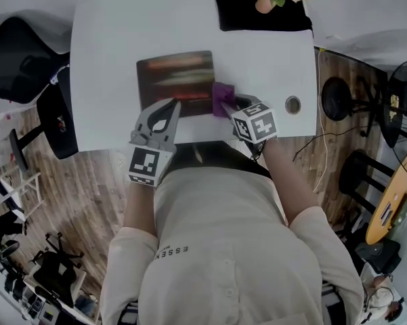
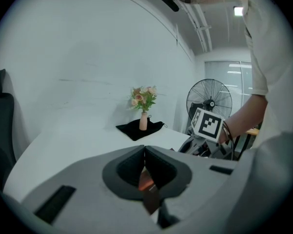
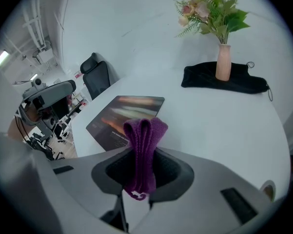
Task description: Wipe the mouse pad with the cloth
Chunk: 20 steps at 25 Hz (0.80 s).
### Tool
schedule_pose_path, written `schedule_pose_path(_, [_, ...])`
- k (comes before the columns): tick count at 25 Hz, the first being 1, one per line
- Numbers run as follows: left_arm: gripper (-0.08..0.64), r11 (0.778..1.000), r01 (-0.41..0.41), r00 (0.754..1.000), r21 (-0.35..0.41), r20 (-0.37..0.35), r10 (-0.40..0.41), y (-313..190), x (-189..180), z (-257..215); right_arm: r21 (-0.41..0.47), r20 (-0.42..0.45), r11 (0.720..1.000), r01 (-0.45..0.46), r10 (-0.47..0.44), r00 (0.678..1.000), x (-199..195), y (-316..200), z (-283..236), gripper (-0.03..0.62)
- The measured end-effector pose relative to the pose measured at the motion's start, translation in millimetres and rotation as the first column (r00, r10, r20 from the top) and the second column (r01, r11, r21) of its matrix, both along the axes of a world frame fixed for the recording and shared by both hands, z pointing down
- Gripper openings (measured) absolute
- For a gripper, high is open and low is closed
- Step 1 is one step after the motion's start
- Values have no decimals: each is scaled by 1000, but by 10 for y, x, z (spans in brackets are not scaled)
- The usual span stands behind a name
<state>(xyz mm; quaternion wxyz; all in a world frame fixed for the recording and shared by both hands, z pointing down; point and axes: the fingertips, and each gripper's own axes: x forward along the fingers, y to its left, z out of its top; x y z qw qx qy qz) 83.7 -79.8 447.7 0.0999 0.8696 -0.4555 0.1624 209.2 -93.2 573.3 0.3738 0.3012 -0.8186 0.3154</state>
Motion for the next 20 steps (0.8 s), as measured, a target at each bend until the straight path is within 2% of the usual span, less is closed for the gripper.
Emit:
schedule_pose_path(4, [3, 1000, 3, 1000, 11, 4, -3, -31, 63, -43, 18, -51, 1000, 6, -5, 999, 160, -34, 3, 100])
schedule_pose_path(7, [3, 1000, 5, 1000, 24, 6, -5, -45, 93, -99, 34, -53, 999, 4, -2, 999, 205, -58, -73, 100])
schedule_pose_path(14, [3, 998, 12, 1000, 63, 8, -13, -70, 5, -333, 146, 38, 989, -6, 0, 999, 43, -185, -513, 100])
schedule_pose_path(20, [3, 993, 30, 999, 116, 20, -33, -146, -288, -618, 313, 119, 949, -28, -10, 993, -232, -358, -1042, 100])
